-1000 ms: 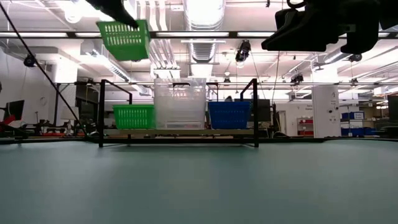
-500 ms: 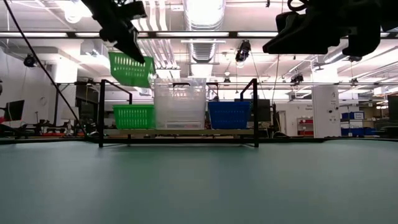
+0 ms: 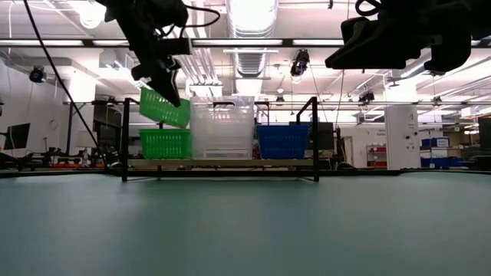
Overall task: Stack baskets on shelf by color
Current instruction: Stack the green bin on the other green bin on the shelf, then adjust the transparent bin, then return to Home Position
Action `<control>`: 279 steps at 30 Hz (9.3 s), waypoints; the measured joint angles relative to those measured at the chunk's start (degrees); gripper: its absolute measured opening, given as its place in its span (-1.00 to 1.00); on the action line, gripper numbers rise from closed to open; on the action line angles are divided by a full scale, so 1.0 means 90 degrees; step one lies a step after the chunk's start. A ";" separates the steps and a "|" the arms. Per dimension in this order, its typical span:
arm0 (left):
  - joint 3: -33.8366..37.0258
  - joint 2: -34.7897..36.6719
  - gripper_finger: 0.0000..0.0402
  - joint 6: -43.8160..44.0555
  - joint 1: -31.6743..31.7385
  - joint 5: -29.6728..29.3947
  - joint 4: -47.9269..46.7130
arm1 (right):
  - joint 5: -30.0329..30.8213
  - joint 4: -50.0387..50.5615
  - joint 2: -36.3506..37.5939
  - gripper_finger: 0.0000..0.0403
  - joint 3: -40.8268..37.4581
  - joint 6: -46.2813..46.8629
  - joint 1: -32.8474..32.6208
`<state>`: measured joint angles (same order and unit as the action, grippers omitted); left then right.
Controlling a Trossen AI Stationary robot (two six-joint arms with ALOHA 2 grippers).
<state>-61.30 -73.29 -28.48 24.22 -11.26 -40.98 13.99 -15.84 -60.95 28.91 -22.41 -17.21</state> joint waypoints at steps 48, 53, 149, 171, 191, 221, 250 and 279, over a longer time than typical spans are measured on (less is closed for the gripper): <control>0.0155 0.0459 -0.66 -0.0210 0.0339 0.1075 0.0717 | 0.0000 -0.0037 0.0000 -0.69 -0.0012 0.0049 0.0000; 0.0205 0.0592 -0.66 -0.0207 0.0339 0.1077 0.0495 | 0.0000 -0.0038 0.0000 -0.69 -0.0012 0.0063 0.0000; 0.1524 -0.0397 -1.00 0.2146 -0.1781 -0.1560 0.3527 | -0.0053 -0.0114 0.0002 -0.69 -0.0143 0.0665 0.0000; 0.4873 0.3509 -1.00 0.2797 -0.3574 0.0684 0.5995 | -0.0610 -0.3256 0.1012 -0.69 -0.2372 0.0209 0.1122; 0.6708 0.7367 -1.00 0.2794 -0.3576 0.0742 0.5553 | -0.0748 -0.0288 0.4838 -0.69 -0.3133 0.0724 0.1686; 0.6749 0.7504 -1.00 0.2452 -0.3576 0.0574 0.5994 | -0.1224 0.0422 0.6329 -0.96 -0.3128 0.2694 0.1428; 0.6754 0.6773 -1.00 0.2452 -0.3576 0.0574 0.6004 | -0.1221 0.0423 0.6127 -0.95 -0.3123 0.2815 0.1428; 0.6756 0.6522 -1.00 0.2452 -0.3575 0.0574 0.6002 | -0.1221 0.0420 0.6127 -0.96 -0.3121 0.2815 0.1428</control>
<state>-0.49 -14.59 -6.42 -7.96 -6.09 13.04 3.01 -12.05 -5.80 0.82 2.92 -4.36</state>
